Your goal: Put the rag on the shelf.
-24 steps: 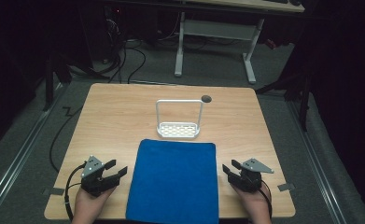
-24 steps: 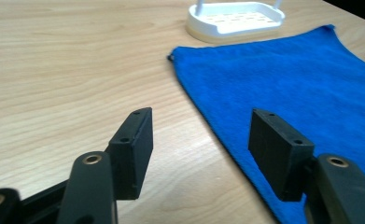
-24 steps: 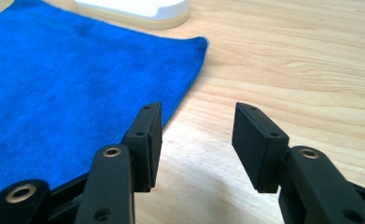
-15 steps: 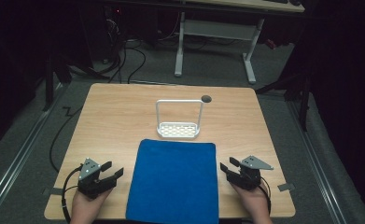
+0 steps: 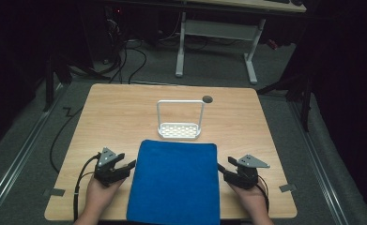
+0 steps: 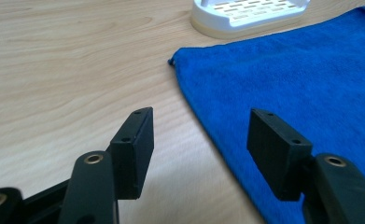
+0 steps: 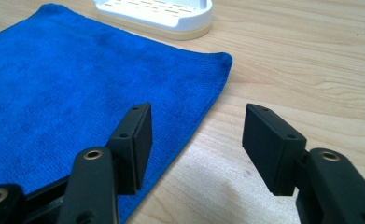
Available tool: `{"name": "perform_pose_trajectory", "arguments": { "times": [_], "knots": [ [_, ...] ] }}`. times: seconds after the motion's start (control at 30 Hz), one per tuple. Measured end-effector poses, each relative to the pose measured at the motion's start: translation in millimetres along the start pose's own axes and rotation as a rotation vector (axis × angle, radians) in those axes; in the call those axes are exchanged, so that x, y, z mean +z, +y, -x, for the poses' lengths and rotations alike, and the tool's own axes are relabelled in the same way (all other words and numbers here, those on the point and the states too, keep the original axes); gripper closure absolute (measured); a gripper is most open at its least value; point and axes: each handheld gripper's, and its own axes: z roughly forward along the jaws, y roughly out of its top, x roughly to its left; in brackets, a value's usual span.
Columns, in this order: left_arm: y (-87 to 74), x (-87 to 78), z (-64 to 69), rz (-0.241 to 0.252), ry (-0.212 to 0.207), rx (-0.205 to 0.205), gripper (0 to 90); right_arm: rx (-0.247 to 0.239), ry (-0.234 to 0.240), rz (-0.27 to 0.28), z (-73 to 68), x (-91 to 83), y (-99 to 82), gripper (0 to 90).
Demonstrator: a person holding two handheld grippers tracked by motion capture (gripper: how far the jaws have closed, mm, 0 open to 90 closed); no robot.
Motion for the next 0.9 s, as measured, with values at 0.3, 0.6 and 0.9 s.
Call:
{"name": "perform_pose_trajectory", "arguments": {
  "times": [0.3, 0.6, 0.9],
  "knots": [
    [30.3, 43.9, -4.1, -0.047, 0.011, 0.002, 46.1, 0.040, 0.009, 0.004, 0.7, 0.4, -3.5, 42.6],
    [45.7, 83.5, -7.8, -0.126, 0.016, -0.024, 54.1, 0.055, -0.064, -0.053, 4.8, 37.0, 30.3, 49.6],
    [46.7, 86.3, -2.6, -0.135, -0.009, 0.032, 83.5, 0.037, -0.123, -0.199, 8.7, 87.5, 49.4, 73.5]
  ]
}}
